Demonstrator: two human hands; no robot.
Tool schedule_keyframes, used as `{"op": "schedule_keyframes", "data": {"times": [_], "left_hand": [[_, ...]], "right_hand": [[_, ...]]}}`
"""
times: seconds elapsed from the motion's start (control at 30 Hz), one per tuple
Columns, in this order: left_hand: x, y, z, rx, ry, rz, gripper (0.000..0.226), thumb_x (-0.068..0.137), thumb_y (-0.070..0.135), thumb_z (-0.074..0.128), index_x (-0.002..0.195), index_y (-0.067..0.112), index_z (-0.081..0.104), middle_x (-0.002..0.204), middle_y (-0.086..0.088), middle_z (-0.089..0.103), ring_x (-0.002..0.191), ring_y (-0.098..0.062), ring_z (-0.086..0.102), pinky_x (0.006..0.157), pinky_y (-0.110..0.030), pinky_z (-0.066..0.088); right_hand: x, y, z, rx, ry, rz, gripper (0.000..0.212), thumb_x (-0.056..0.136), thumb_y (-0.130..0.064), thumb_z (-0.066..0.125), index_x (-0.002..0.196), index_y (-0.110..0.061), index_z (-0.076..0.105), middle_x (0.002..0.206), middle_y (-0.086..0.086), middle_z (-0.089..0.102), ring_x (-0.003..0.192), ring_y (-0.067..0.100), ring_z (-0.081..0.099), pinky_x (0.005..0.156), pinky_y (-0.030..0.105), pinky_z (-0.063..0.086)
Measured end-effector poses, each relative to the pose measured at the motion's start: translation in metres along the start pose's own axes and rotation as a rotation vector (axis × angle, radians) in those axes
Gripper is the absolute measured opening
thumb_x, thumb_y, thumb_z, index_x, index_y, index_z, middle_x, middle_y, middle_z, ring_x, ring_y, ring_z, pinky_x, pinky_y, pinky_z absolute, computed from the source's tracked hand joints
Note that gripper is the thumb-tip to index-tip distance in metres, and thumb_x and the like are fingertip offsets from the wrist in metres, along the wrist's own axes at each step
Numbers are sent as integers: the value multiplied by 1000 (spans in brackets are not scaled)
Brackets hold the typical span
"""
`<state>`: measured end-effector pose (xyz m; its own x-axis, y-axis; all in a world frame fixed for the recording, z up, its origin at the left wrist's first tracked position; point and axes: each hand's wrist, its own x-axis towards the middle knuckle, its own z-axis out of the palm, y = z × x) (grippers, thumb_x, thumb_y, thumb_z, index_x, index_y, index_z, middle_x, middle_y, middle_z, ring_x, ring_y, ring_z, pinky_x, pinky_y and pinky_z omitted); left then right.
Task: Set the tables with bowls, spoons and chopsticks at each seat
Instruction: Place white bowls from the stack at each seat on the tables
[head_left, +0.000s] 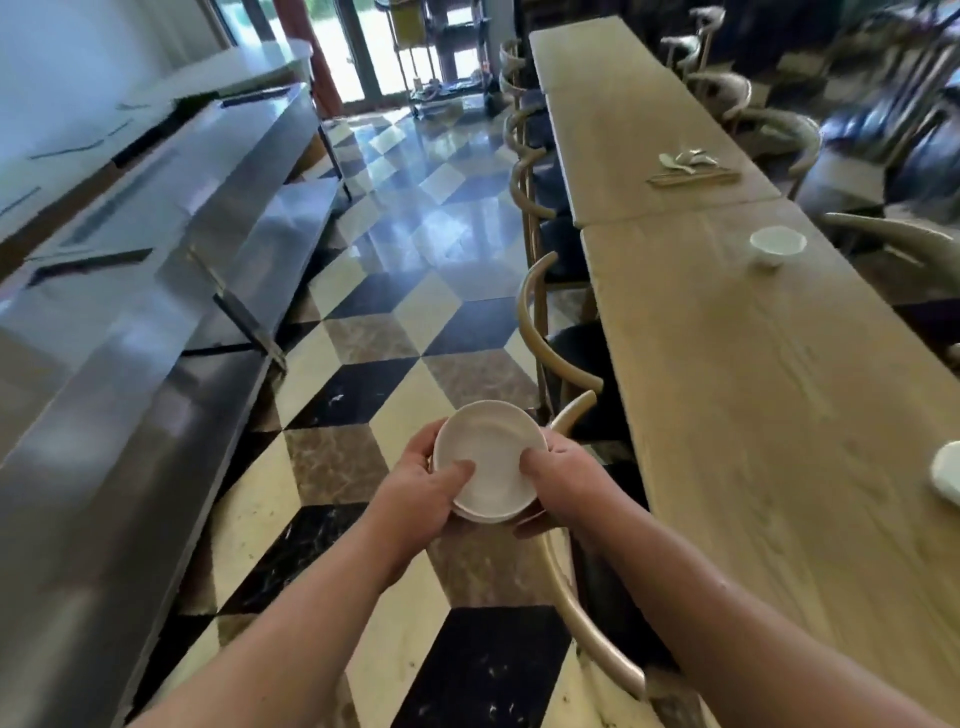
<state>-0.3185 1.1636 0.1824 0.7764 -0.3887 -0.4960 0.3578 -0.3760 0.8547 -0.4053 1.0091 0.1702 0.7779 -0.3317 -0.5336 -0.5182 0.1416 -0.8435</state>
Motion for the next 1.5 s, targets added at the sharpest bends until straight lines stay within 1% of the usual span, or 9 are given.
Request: {"op": "schedule_keyframes", "data": {"times": [0.13,0.27,0.47,0.63,0.73,0.93,1.1,1.2,1.5], "left_hand": [[47,18,-16,45,-144,7,36,104,24,68,118,54,55,123,2,59,105,-26,66,63,-36,66],[84,34,-36,-6,-340,30,30,94,50,75,123,56,66,136,-7,63,116,-37,69,80,-55,67],[118,69,-49,178,-583,197,23,113,39,46,135,35,53,140,6,61,103,-2,66,75,-18,59],[127,71,4,280,-798,106,28,113,38,49,135,54,53,140,3,60,122,-25,64,87,-51,67],[136,47,48,390,-892,110,39,100,44,59,124,74,54,166,4,35,146,-35,45,84,-55,66],[152,35,118,570,-875,65,73,95,0,41,117,64,67,164,14,12,152,-42,23,67,-51,68],[193,39,179,818,-819,104,78,96,1,39,106,75,60,147,-10,29,114,-47,55,68,-53,68],[206,45,217,916,-815,132,78,98,2,39,130,72,49,140,-10,37,103,-39,61,59,-41,67],[246,25,312,1043,-861,37,50,99,7,48,136,41,52,122,-4,55,108,-39,64,85,-62,65]], "right_hand": [[21,-14,16,55,102,40,27,110,-20,41,133,-27,54,117,14,69,98,35,73,63,39,65],[35,-35,37,187,292,62,35,106,-14,38,135,-13,58,109,22,69,80,37,74,53,39,62],[13,-58,64,427,586,83,17,111,-15,41,102,-20,55,100,23,65,78,45,74,84,71,61],[-21,-49,55,599,829,152,11,108,-19,48,108,-14,57,107,19,61,86,42,70,86,67,62],[-38,-28,41,662,918,188,12,110,-18,45,118,-14,52,105,13,56,91,37,65,88,63,63],[-29,49,-22,720,1176,220,23,107,-22,46,120,-8,59,100,9,59,90,33,64,72,47,58],[8,118,-95,804,1255,289,23,105,-20,48,121,-8,59,91,13,59,71,28,55,64,41,49],[31,147,-127,802,1241,358,29,99,-7,51,125,-19,53,97,9,61,65,24,57,57,37,51],[84,209,-182,790,1260,540,30,95,3,52,112,-22,55,97,0,59,72,23,64,69,55,66]]}}
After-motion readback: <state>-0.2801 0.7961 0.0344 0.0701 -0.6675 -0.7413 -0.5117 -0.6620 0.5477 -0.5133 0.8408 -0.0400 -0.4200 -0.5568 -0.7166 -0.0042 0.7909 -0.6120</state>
